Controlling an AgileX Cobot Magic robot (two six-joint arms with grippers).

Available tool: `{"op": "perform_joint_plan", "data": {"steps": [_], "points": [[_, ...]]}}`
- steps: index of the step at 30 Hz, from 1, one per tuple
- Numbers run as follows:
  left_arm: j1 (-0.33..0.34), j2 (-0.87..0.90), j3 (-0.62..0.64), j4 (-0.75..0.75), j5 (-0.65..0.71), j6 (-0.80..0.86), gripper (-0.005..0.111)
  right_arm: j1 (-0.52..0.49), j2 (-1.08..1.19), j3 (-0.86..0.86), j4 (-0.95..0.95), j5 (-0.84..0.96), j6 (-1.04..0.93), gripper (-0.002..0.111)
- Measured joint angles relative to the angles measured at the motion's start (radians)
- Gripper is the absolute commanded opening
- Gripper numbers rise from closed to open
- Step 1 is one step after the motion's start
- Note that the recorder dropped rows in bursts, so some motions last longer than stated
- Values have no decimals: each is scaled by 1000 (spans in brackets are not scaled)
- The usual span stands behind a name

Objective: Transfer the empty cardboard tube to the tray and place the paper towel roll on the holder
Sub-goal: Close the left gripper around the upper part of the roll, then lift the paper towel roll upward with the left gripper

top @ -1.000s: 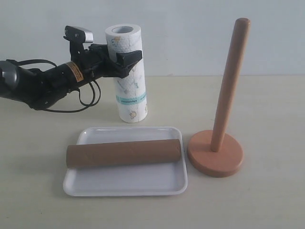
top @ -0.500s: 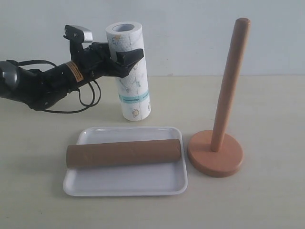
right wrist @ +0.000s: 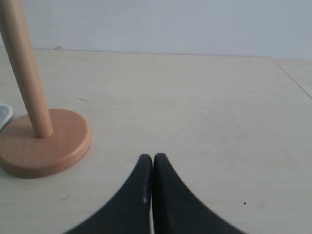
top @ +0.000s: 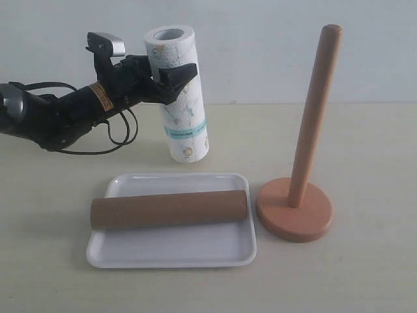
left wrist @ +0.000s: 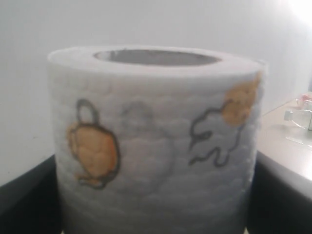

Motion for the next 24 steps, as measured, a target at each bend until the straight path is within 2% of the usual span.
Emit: {"op": "perform_joint_plan", "data": {"steps": [11,19,24], "points": [[0,-7,0,-54,14,0,4,0,0,0,0,0,0,0],[0,-137,0,-54,237,0,4,0,0,0,0,0,0,0],[0,-237,0,-56,324,-2,4,0,0,0,0,0,0,0]]}}
